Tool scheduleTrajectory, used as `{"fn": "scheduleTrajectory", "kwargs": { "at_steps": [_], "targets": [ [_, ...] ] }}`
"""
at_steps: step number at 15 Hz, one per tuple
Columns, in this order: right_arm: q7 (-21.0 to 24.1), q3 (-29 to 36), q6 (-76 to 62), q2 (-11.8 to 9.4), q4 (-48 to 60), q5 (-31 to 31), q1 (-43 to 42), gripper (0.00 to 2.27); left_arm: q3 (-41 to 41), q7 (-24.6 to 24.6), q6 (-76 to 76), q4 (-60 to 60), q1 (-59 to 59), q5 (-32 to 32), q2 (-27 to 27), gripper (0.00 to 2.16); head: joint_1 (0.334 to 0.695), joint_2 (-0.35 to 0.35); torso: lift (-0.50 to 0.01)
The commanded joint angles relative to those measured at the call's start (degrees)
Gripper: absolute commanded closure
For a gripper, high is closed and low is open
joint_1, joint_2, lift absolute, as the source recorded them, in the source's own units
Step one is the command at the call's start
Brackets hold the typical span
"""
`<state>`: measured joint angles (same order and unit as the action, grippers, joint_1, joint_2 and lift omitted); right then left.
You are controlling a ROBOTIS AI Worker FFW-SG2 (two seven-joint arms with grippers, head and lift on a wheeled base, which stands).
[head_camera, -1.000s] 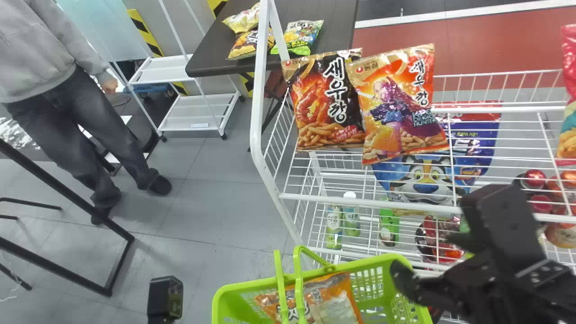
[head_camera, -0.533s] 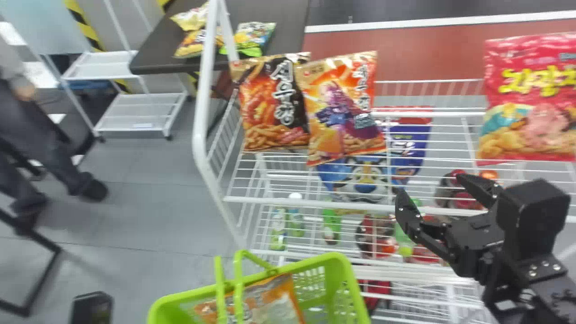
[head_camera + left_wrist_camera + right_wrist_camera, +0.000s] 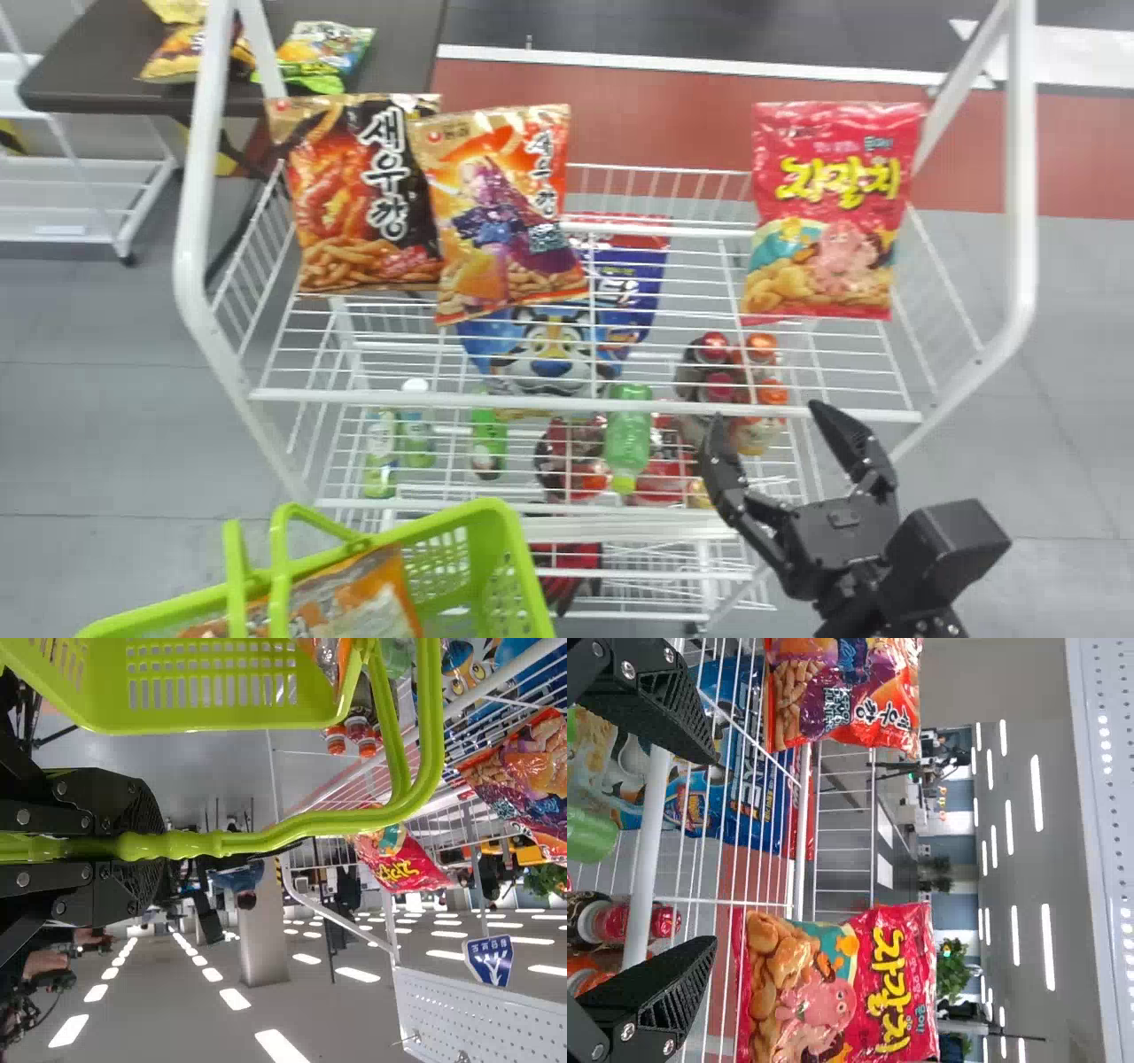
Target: Hold basket handle with left hand then pick Gamjakkang with right hand and place into basket
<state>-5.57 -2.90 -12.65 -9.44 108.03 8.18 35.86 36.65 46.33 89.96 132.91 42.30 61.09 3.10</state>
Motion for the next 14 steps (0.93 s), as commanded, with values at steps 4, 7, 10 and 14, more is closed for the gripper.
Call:
{"fn": "scheduleTrajectory", "kwargs": {
  "at_steps": [4,7,10,14],
  "targets": [
    [-2.25,3.34,-4.44,0.91,-1.07,1.57,1.85,0.09,-0.35,-0.36,0.07,0.07,-0.29,-0.01,0.06,2.15,0.695,-0.158,-0.018],
    [-2.25,2.81,-4.44,0.91,-1.07,1.49,2.02,0.09,-0.26,-0.36,0.07,-0.28,-0.29,-0.01,0.06,2.15,0.695,-0.181,-0.018],
    [-2.16,2.90,-4.44,0.91,-1.07,1.57,2.55,0.09,-0.96,-0.98,0.07,-0.46,-0.82,-0.01,0.33,2.15,0.695,-0.173,-0.018],
    [-2.16,2.55,-4.26,0.91,-1.07,1.57,2.73,0.09,-1.23,-1.77,0.07,-0.46,-1.17,-0.01,0.59,2.15,0.695,-0.181,-0.018]
  ]
}}
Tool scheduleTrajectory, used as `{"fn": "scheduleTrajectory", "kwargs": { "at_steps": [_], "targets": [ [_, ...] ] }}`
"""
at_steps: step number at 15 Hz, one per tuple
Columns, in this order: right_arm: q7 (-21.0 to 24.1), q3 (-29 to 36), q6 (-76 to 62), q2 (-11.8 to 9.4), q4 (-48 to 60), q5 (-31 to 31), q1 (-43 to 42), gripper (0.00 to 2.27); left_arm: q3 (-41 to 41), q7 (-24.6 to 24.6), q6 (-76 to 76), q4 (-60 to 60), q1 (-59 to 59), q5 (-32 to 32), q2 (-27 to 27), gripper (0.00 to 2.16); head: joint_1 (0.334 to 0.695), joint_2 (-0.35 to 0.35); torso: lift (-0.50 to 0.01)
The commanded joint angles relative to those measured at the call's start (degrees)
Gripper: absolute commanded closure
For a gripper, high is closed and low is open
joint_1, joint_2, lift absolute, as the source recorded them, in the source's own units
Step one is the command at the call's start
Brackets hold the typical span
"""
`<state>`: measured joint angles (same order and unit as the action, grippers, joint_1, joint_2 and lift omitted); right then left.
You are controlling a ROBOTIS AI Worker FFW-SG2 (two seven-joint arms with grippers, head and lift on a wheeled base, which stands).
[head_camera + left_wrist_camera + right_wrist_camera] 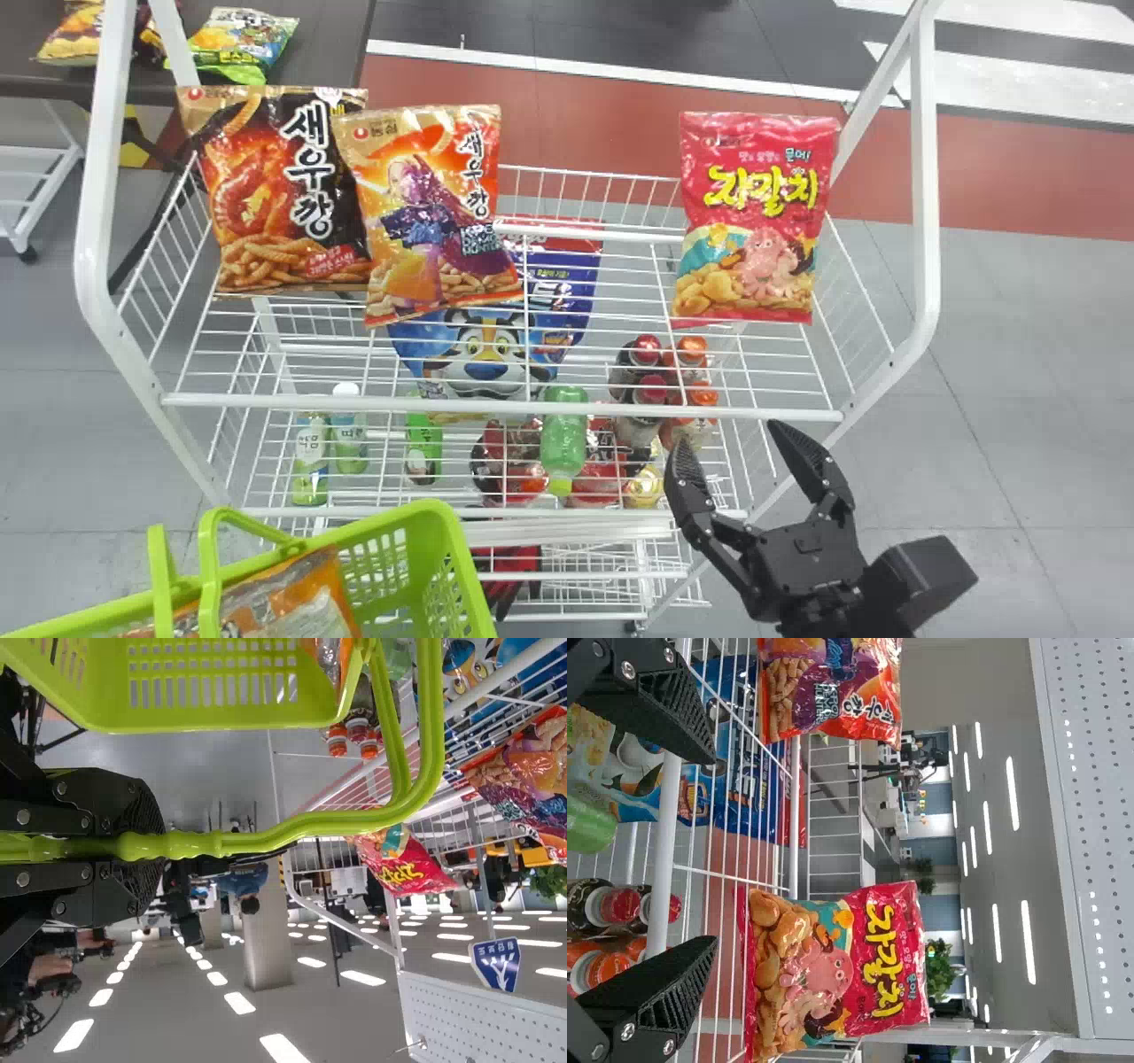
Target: Hold basket handle with left hand then pick Gamjakkang with right hand and place into basket
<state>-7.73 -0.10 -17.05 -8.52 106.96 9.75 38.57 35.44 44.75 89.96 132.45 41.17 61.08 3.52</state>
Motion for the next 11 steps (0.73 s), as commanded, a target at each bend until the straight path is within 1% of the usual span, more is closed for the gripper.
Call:
{"fn": "scheduleTrajectory", "kwargs": {
  "at_steps": [1,6,11],
  "targets": [
    [0.00,-0.43,0.14,0.00,0.09,0.00,-0.07,0.09,-0.02,-0.28,0.07,0.00,-0.13,-0.08,0.17,2.15,0.695,-0.181,-0.018],
    [0.09,-0.43,0.49,0.00,0.44,-0.09,-0.16,0.09,-0.20,-0.28,0.07,0.09,-0.30,-0.35,0.26,2.15,0.695,-0.167,-0.018],
    [0.09,-0.51,0.31,0.09,0.44,-0.09,-0.16,0.09,-0.28,0.07,0.07,0.00,-0.30,-0.70,0.26,2.15,0.695,-0.169,-0.018]
  ]
}}
